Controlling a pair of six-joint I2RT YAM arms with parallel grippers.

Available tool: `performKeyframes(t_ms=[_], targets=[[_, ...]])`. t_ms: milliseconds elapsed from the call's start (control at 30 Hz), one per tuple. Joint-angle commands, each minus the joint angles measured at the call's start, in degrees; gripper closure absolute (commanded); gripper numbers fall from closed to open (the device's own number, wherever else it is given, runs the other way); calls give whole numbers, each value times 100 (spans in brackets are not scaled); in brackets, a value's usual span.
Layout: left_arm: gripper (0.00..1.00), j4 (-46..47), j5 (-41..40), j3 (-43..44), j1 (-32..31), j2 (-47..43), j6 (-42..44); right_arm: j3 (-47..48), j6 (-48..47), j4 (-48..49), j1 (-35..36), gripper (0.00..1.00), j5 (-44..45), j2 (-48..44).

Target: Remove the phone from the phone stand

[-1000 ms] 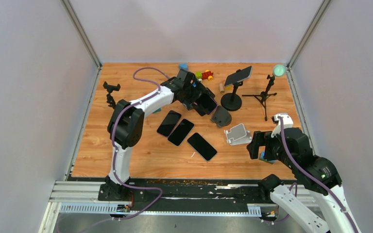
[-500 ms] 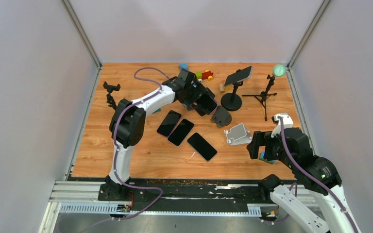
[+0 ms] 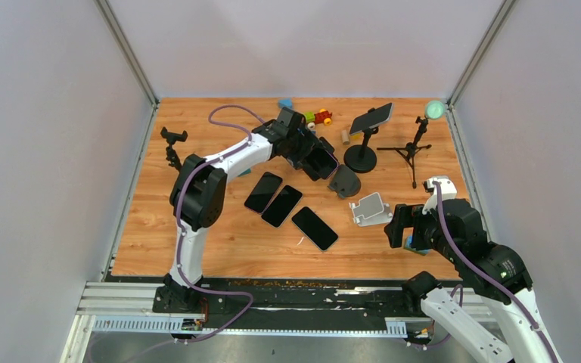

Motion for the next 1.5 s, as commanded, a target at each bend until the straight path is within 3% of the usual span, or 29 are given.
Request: performKeyframes(t_ms=[0,633,1100,1233,1467], targets=[[41,414,-57,-301,-23,-309,-91,-34,58,250,-25,2,32,-33],[52,1842,137,-1009,-24,-1104,379,-41,67,255,-26,2,33,26],[78,2340,25,-1386,-24,-1920,1206,-46,67,257,-25,2,28,80],[85,2000,-152,-1378,-14,-2260,1811,-40,58,266,-25,2,19,100],[85,350,-547,-1406,236,-2900,3216,-47,59,271,-21,2,4,70]])
